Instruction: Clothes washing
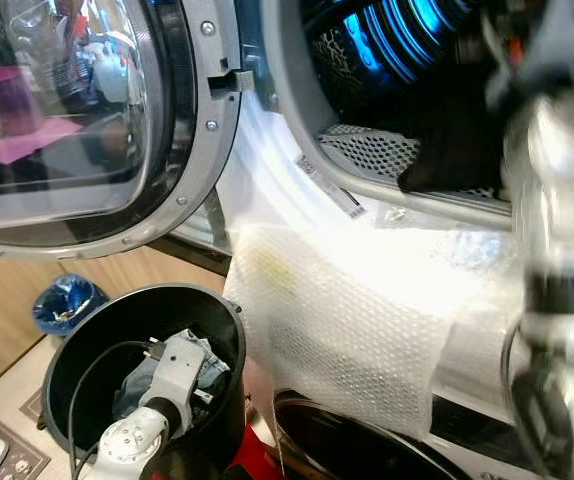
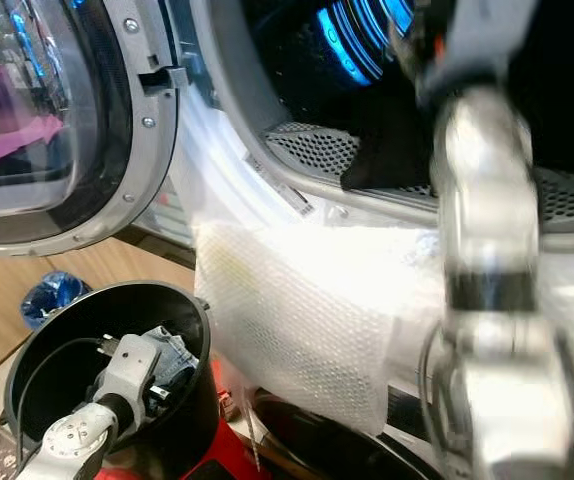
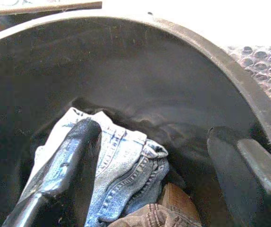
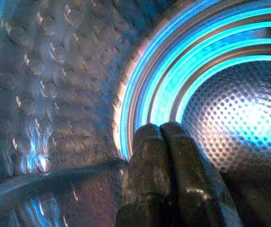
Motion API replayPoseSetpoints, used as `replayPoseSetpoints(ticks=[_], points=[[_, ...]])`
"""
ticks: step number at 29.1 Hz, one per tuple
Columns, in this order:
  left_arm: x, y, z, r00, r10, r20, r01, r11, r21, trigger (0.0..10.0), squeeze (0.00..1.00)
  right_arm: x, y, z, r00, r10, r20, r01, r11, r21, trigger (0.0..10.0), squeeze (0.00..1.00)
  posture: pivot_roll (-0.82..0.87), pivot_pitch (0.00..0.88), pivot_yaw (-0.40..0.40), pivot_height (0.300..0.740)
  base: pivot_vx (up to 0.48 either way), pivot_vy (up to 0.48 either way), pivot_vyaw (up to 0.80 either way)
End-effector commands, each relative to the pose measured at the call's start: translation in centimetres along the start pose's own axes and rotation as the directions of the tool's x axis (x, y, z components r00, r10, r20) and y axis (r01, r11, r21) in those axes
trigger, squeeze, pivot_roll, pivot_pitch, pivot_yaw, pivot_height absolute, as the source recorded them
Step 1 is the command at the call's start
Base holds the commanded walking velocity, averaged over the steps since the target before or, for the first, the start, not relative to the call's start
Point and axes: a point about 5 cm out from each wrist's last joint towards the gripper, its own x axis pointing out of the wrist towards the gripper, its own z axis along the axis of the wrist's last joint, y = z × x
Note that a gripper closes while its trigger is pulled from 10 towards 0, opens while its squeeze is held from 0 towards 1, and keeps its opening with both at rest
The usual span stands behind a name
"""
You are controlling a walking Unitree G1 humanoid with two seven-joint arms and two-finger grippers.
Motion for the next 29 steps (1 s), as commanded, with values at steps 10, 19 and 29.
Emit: replayPoseSetpoints(ticks=[10, 19, 29], points=[[-0.4, 0.0, -0.6, 1.0, 0.013, -0.011, -0.013, 1.0, -0.008, 10.0, 0.0, 2.9, -5.6, 6.1, 0.94, -0.335, -0.061, 0.337, 0.941, 0.04, 10.0, 0.0, -0.08, 0.026, 0.04, 0.74, 0.0, 0.0, 0.0], [0.0, -0.2, -0.4, 1.0, -0.013, -0.008, 0.013, 1.0, -0.003, 10.0, 0.0, 3.1, -3.1, 5.0, 0.995, -0.091, 0.045, 0.077, 0.965, 0.249, 10.0, 0.0, -0.1, 0.034, 0.072, 0.74, 0.0, 0.0, 0.0], [0.0, 0.0, -0.2, 1.0, -0.022, -0.004, 0.022, 1.0, 0.005, 10.0, 0.0, -2.6, -2.5, 5.4, 0.95, 0.029, 0.311, -0.175, 0.875, 0.452, 10.0, 0.0, -0.12, 0.048, 0.107, 0.74, 0.0, 0.0, 0.0]])
